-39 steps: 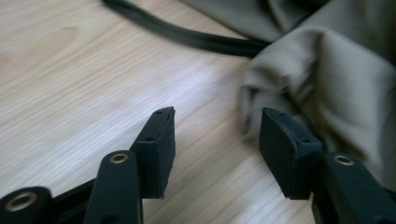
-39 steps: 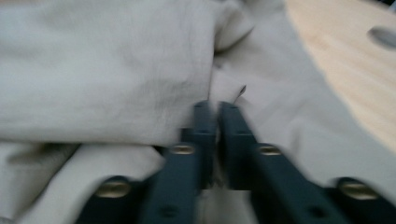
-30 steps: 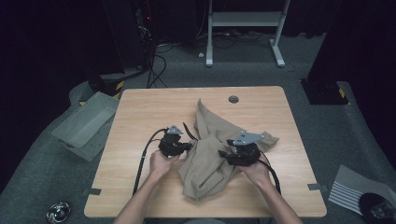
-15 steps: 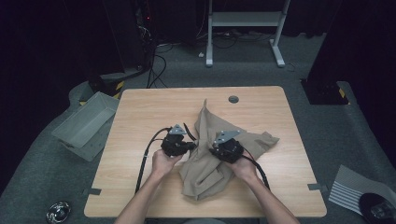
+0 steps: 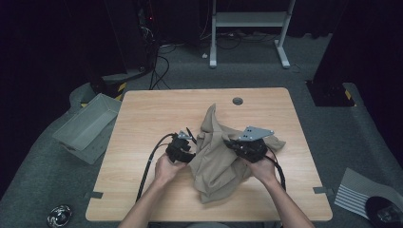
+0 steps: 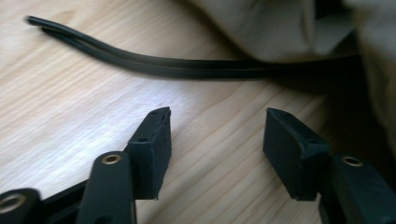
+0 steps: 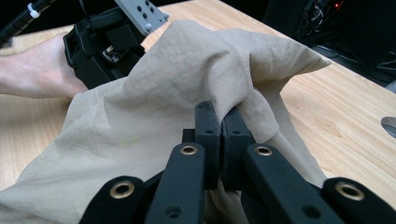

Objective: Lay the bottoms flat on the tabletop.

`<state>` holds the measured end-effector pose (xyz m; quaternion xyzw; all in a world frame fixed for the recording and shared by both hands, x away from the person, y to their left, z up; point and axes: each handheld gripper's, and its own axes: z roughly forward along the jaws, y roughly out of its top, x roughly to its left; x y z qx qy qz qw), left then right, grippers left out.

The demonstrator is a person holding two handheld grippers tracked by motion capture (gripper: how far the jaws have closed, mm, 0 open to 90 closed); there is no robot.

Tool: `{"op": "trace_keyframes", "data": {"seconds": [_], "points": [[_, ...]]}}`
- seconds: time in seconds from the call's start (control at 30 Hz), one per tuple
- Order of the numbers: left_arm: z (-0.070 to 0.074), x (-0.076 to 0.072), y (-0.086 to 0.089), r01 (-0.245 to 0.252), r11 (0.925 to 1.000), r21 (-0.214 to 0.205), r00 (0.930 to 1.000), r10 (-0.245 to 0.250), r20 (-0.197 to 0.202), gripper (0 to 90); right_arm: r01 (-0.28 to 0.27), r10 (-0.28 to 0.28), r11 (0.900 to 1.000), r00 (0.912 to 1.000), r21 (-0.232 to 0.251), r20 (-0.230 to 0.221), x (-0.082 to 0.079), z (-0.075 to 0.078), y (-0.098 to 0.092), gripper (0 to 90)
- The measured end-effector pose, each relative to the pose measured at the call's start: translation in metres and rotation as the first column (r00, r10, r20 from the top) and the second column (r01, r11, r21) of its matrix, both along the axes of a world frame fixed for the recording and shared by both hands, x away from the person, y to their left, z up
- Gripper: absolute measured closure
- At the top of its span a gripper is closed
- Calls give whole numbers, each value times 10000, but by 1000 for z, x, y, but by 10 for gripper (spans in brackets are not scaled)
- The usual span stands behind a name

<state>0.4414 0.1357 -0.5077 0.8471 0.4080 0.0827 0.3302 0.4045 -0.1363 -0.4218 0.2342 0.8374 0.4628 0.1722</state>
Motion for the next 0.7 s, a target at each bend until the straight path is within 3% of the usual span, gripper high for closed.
{"op": "trace_keyframes", "data": {"seconds": [0.23, 0.3, 0.37, 0.4, 0.47, 0.53, 0.57, 0.7], "points": [[-2, -1, -17, 128, 9998, -125, 9999, -129, -92, 348, 6, -6, 10000, 10000, -5, 80, -2, -2, -1, 878], [-2, -4, -25, 316, 9992, 249, 9993, -320, 179, 366, 12, -12, 10000, 10000, -16, 94, -3, -2, -2, 878], [-1, -9, -34, 467, 9955, 822, 9968, -519, 613, 459, 18, -17, 10000, 9999, -58, 152, -4, -2, -2, 879], [-1, -12, -39, 592, 9922, 1093, 9944, -682, 804, 550, 18, -17, 10000, 9998, -73, 186, -4, -2, -2, 878], [1, -14, -47, 822, 9890, 1232, 9922, -928, 832, 738, 32, -30, 10000, 9996, -87, 274, -6, -2, -3, 879], [1, -17, -54, 680, 9783, 1958, 9859, -960, 1373, 896, 81, -77, 9999, 9993, -99, 362, -9, 0, -6, 879], [1, -17, -54, 641, 9731, 2211, 9842, -983, 1471, 898, 129, -123, 9998, 9990, -146, 419, -11, 0, -8, 879], [2, -6, -38, -83, 9742, 2256, 9913, -216, 1297, 900, 539, -522, 9980, 9974, -331, 494, -16, 1, -29, 879]]}}
